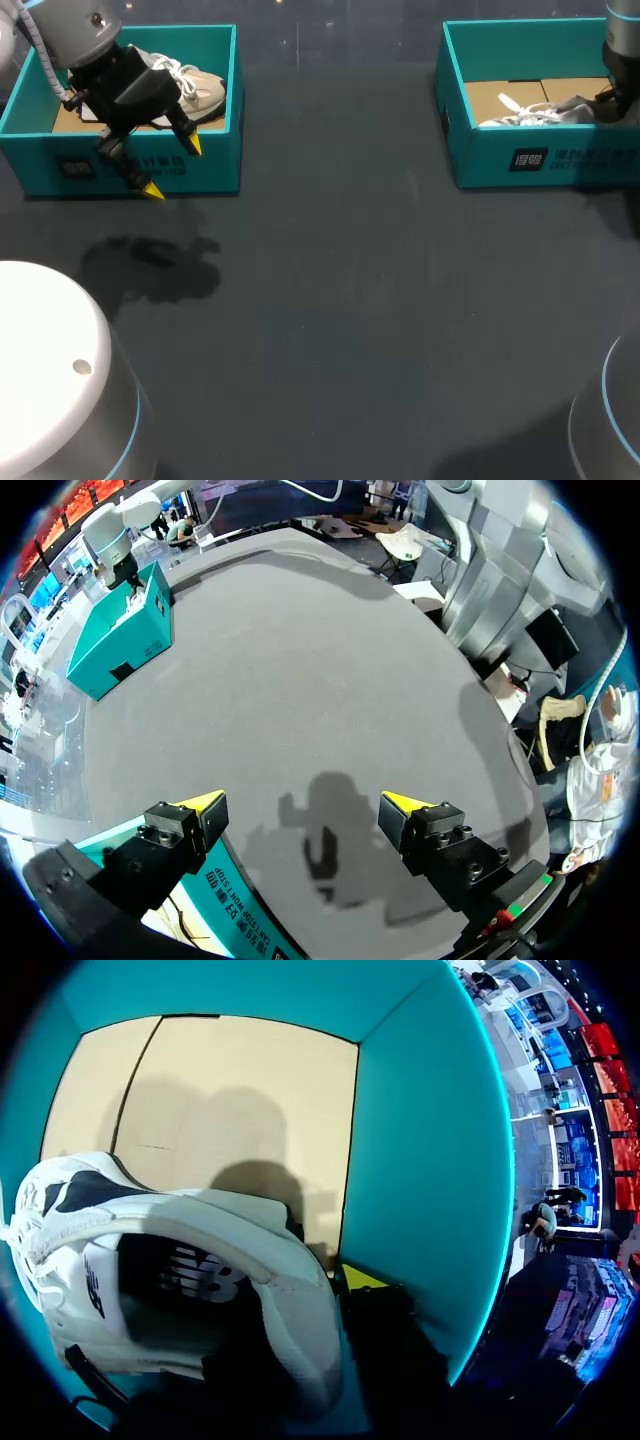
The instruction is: Take the shoe out of the shoebox, open the shoe tongue, remove and reinsert the insole, then place the shoe into the shoebox
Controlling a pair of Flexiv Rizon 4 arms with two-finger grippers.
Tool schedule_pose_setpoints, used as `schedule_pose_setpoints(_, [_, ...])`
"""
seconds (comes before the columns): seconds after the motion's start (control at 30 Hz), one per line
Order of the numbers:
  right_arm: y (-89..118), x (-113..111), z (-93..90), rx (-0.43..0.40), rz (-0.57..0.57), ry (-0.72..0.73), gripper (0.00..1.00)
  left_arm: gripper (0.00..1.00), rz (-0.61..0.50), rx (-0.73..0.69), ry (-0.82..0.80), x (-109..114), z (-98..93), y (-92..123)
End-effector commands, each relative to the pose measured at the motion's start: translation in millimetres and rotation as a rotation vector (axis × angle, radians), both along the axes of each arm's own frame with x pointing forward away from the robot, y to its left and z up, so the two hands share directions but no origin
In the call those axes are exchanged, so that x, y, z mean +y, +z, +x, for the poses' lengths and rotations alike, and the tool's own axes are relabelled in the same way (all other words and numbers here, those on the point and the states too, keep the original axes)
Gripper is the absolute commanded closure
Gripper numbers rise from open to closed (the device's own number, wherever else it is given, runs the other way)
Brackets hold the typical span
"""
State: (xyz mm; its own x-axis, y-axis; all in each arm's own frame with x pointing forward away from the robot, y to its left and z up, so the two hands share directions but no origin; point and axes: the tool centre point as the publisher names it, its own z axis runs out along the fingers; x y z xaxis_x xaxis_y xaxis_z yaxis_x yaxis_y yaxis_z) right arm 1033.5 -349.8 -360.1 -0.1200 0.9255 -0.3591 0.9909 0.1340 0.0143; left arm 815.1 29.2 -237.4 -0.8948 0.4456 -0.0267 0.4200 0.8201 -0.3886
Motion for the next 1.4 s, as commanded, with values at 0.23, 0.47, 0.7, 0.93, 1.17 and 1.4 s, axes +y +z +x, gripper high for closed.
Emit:
schedule_pose_setpoints(0.23, [-0.8,2.0,-0.3,0.009,0.004,-0.004,0.64,0.00,0.002,0.000,-0.001,0.2,0.1,0.1])
schedule_pose_setpoints(0.47, [7.8,5.2,-2.6,0.014,0.004,-0.012,0.56,0.00,0.002,0.000,-0.001,0.2,0.1,0.1])
schedule_pose_setpoints(0.7, [18.0,9.3,-2.3,0.013,0.003,-0.020,0.38,0.00,0.002,0.000,-0.001,0.2,0.1,0.1])
schedule_pose_setpoints(0.93, [34.9,12.3,-3.1,0.002,0.002,-0.035,0.15,0.00,0.002,0.000,-0.001,0.2,0.1,0.1])
schedule_pose_setpoints(1.17, [59.7,19.9,-3.8,0.009,0.014,-0.058,0.02,0.00,0.002,0.000,-0.001,0.2,0.1,0.1])
schedule_pose_setpoints(1.4, [93.8,34.9,-8.7,-0.010,0.047,-0.075,0.00,0.00,0.002,0.000,-0.001,0.2,0.1,0.1])
